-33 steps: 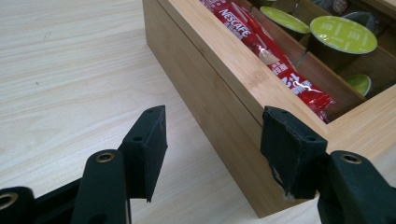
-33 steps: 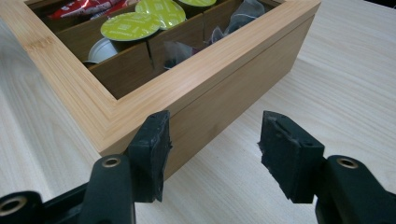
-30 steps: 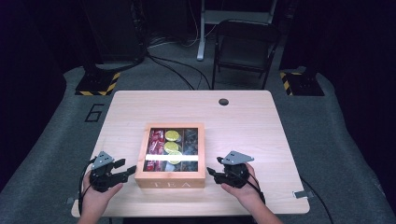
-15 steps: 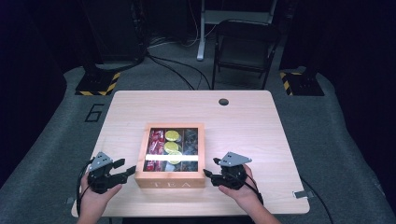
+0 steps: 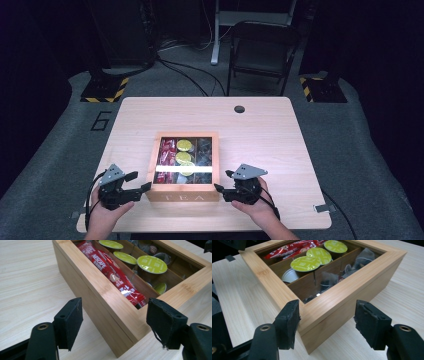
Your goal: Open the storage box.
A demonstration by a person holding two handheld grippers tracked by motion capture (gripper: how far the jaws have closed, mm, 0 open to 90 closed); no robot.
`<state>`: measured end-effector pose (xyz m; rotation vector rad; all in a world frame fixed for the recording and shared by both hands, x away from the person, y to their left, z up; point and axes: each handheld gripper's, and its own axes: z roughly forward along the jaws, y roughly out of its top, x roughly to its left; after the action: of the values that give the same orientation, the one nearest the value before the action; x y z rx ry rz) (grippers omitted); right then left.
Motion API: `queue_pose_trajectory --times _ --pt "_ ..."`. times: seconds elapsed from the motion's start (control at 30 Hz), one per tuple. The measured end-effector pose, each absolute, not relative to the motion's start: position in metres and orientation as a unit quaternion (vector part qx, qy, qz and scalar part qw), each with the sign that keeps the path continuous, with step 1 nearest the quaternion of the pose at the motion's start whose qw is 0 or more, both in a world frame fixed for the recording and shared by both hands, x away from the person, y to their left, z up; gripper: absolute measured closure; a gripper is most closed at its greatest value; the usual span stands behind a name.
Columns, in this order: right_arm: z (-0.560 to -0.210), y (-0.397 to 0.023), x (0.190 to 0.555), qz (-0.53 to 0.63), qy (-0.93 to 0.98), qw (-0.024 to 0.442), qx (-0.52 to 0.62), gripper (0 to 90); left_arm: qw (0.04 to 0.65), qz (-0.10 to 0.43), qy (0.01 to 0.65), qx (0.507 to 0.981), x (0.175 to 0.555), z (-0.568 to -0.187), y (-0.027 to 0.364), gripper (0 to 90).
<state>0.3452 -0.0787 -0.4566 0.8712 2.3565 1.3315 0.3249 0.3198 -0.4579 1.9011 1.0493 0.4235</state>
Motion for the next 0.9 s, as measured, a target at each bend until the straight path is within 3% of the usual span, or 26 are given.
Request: queue_pose_trajectory --times 0.6,0.9 --pt "-0.463 -0.064 0.338 0.452 0.836 0.132 0.282 33.0 0.440 0.166 0.408 0.782 0.318 -0.464 0.307 22.2" --pt "-0.469 -0.062 0.339 0.440 0.841 0.130 0.287 32.8 0.434 0.160 0.398 0.792 0.317 -0.468 0.304 24.9"
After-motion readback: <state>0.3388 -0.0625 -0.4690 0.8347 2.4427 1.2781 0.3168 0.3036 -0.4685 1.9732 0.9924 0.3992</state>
